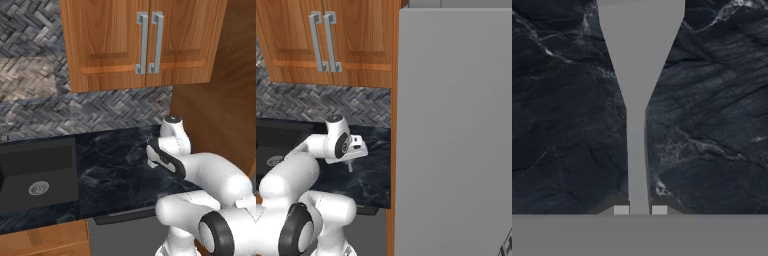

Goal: Organize the utensils by type. Pick up the wooden spoons from the counter and place them in the open cabinet. Then pick up the metallic utensils from the counter and place them in the open drawer.

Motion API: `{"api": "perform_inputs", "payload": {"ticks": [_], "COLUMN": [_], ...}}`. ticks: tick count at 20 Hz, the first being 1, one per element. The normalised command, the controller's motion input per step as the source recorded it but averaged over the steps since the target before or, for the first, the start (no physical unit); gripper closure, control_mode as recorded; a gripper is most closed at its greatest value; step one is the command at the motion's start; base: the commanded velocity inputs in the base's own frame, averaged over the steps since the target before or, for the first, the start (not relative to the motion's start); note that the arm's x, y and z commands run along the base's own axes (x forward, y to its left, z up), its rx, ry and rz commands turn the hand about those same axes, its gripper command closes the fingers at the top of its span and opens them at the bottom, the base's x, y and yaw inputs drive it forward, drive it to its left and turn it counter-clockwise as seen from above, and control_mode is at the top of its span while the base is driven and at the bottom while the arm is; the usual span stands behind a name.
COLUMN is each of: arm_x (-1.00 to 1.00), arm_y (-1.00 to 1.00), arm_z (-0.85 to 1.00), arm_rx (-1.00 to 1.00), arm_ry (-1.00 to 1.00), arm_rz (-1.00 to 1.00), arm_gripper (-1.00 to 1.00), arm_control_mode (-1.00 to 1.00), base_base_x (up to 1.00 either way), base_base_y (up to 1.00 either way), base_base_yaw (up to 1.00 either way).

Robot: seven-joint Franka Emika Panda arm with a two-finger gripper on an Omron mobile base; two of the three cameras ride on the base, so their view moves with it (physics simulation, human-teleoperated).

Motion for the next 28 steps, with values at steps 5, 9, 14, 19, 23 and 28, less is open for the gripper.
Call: {"api": "perform_inputs", "payload": {"ticks": [5,9,14,19,23,28], "arm_x": [-0.18,-0.18,-0.16,-0.19,0.00,-0.03], "arm_y": [0.20,0.25,0.26,0.09,0.00,0.00], "arm_z": [0.52,0.55,0.34,0.19,0.00,0.00], "arm_rx": [-0.02,-0.11,-0.15,-0.06,0.00,0.00], "arm_ry": [-0.03,-0.06,-0.08,-0.04,0.00,0.00], "arm_rz": [0.00,0.00,0.00,0.00,0.00,0.00], "arm_gripper": [1.00,1.00,1.00,1.00,1.00,1.00], "arm_control_mode": [-1.00,-1.00,-1.00,-1.00,-1.00,1.00], "base_base_x": [0.00,0.00,0.00,0.00,0.00,-0.08], "base_base_y": [0.00,0.00,0.00,0.00,0.00,0.01], "base_base_yaw": [0.00,0.00,0.00,0.00,0.00,0.00]}}
